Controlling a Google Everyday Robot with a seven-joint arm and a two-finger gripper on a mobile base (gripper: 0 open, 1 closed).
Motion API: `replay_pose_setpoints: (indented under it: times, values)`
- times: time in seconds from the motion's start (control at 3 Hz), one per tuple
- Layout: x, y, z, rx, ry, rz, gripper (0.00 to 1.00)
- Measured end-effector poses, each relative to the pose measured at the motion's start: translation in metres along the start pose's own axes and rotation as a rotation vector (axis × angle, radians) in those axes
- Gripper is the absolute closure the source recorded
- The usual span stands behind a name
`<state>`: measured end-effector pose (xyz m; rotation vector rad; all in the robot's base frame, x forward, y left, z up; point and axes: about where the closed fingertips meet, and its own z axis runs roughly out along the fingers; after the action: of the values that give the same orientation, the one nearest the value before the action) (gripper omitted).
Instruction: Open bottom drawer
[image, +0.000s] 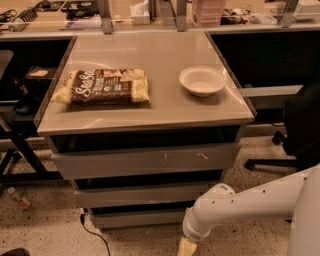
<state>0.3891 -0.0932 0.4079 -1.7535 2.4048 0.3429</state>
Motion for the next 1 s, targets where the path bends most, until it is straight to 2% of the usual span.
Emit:
replay_pose_setpoints:
  times: [0.33, 0.67, 1.0]
  values:
    - [-0.001, -0.024, 0.039, 0.034, -0.052, 0.003, 0.00]
    - [-0.001, -0.024, 0.039, 0.033, -0.052, 0.003, 0.00]
    - [0.002, -0.036, 0.064, 0.035, -0.085, 0.023, 0.00]
